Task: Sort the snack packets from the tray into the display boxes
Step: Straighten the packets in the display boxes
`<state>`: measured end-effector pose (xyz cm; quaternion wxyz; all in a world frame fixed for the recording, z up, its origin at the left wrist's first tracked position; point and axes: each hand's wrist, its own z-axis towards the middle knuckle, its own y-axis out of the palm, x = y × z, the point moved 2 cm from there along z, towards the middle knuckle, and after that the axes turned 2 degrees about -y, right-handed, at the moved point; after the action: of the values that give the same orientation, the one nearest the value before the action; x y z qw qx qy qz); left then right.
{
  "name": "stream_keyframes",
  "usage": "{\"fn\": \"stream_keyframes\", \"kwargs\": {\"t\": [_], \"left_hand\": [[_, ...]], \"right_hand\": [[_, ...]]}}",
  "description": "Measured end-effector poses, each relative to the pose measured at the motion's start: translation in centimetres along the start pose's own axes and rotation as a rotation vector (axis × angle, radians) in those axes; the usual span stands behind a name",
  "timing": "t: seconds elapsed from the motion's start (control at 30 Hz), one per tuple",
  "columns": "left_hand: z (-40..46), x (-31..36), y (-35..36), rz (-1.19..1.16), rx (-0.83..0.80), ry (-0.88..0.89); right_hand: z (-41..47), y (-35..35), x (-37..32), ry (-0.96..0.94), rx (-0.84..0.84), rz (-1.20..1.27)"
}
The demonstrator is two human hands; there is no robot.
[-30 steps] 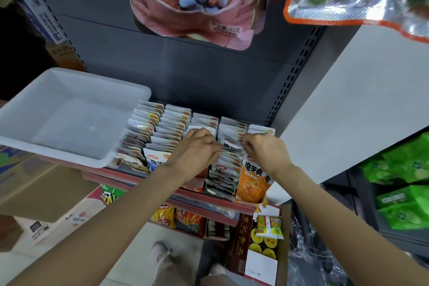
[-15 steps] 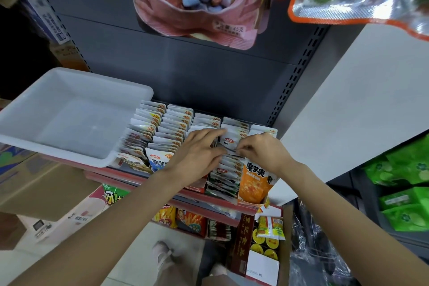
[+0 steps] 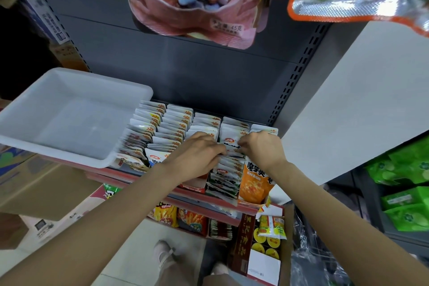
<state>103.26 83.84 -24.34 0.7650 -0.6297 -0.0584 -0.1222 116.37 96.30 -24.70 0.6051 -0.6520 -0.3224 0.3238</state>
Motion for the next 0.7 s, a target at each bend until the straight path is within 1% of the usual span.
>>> {"fn": "stream_keyframes", "kwargs": {"t": [0.1,0.2,0.27,0.33,0.37,0.4,0.43,0.5,0.6,0.7], "left_hand": [[0.0,0.1,-0.1,0.009,0.022,0.015],[-0.2,0.1,-0.1,0.007,0.031,0.027],[-0.3,0.0,0.0,0.011,0.052,0.034],[-0.4,0.0,0.2,0.035,0.061,0.026],[-0.3,0.0,0.4,0.047,0.065,0.021],[-0.3,0.1,0.7,0.058,0.072,0.017],[-0.2,0.1,0.9,0.074,0.081,0.014],[0.1,0.4,1.0,0.120,0.095,0.001],[0.3,0.6,0.8,0.166,0.111,-0.011],[0.0,0.6,0.7,0.205,0.078,-0.032]], "right_hand": [[0.4,1.0,0.0,-0.021,0.005,-0.034],[0.4,1.7,0.1,-0.080,0.032,0.000],[-0.3,1.1,0.2,-0.100,0.159,0.089],[-1.3,-0.2,0.7,-0.058,0.417,0.188],[-1.8,-0.7,1.0,-0.050,0.517,0.199],[-2.2,-0.9,1.2,-0.074,0.559,0.186],[-2.3,-0.6,1.3,-0.120,0.542,0.164],[-2.3,0.3,1.2,-0.176,0.424,0.148],[-2.3,0.9,1.5,-0.141,0.351,0.189],[-2.3,0.5,1.3,-0.095,0.307,0.225]]}}
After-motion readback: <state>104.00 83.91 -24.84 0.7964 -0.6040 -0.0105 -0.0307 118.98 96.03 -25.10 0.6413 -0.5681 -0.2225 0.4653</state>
